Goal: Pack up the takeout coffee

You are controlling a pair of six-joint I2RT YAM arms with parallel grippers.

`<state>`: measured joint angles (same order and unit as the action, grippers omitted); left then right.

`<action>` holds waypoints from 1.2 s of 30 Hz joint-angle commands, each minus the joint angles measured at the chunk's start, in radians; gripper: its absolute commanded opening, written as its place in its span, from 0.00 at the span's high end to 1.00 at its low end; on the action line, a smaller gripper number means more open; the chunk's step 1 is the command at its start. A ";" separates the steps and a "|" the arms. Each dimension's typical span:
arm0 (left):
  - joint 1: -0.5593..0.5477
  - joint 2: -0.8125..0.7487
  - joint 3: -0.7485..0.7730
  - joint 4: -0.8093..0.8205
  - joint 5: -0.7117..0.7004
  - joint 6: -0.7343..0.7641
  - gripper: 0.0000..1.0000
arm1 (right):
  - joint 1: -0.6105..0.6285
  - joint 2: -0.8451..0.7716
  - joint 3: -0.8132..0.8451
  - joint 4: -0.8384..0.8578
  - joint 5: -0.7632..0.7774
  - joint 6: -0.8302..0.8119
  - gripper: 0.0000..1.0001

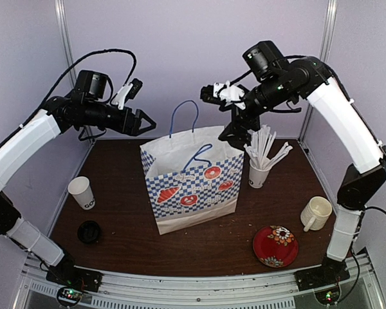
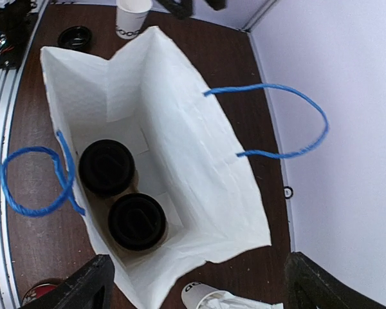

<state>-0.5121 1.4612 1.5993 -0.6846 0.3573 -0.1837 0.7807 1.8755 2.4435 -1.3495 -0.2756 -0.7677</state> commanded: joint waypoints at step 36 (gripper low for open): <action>0.003 -0.139 -0.111 0.013 -0.041 -0.037 0.24 | -0.736 -0.285 -0.878 0.489 -0.276 0.542 0.54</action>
<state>-0.5121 1.3468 1.4963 -0.6834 0.3141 -0.2119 0.0441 1.5715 1.5848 -0.8810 -0.5278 -0.2359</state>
